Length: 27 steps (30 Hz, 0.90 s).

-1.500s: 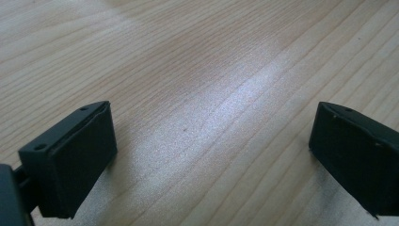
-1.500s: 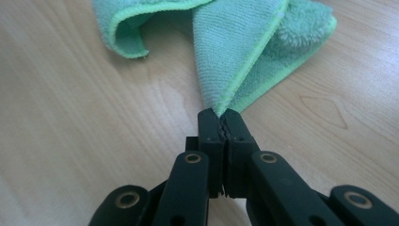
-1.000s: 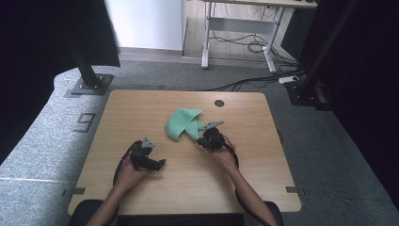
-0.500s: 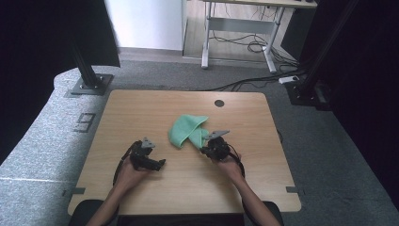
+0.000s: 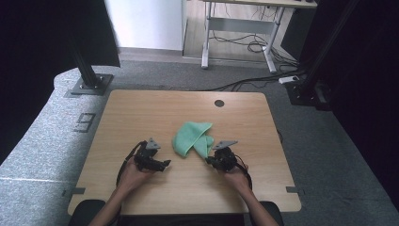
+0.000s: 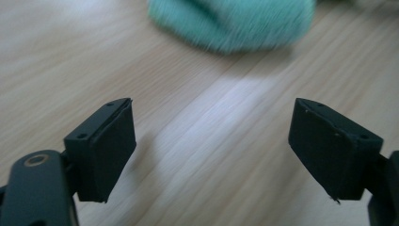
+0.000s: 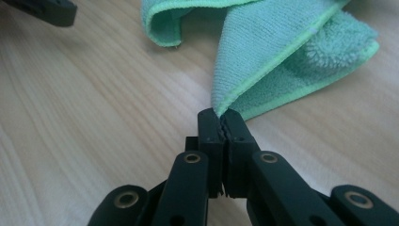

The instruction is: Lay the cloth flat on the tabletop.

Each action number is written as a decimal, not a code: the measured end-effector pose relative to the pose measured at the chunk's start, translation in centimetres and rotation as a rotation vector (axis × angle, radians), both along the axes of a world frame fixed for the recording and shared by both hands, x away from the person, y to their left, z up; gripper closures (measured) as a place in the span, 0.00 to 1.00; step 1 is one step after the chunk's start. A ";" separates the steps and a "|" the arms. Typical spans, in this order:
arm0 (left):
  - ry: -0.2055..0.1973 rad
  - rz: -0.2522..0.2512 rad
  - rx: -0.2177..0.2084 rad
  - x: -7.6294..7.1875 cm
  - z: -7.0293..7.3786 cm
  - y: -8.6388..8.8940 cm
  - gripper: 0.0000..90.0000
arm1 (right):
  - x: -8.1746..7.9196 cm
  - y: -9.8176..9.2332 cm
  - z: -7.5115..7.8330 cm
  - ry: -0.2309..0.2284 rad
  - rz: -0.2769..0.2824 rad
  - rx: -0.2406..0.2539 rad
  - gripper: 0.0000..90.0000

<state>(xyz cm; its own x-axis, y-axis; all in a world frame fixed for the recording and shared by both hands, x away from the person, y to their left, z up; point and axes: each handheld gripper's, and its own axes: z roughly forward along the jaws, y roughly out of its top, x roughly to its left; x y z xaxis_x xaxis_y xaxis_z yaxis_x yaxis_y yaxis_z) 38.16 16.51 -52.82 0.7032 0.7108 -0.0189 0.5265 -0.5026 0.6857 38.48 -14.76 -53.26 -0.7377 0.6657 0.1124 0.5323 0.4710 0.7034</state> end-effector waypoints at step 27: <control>-0.083 -0.132 0.187 2.2 0.1 -9.2 0.61 | -0.9 -0.6 0.2 -0.002 -0.005 0.023 0.96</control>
<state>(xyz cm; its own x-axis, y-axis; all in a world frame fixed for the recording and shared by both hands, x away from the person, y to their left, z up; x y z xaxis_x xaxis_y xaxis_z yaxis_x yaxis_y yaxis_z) 40.37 7.35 -52.68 0.7837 0.5985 0.1661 0.3940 -0.6858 0.6119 37.58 -15.33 -53.07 -0.7344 0.6669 0.1262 0.5331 0.4517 0.7154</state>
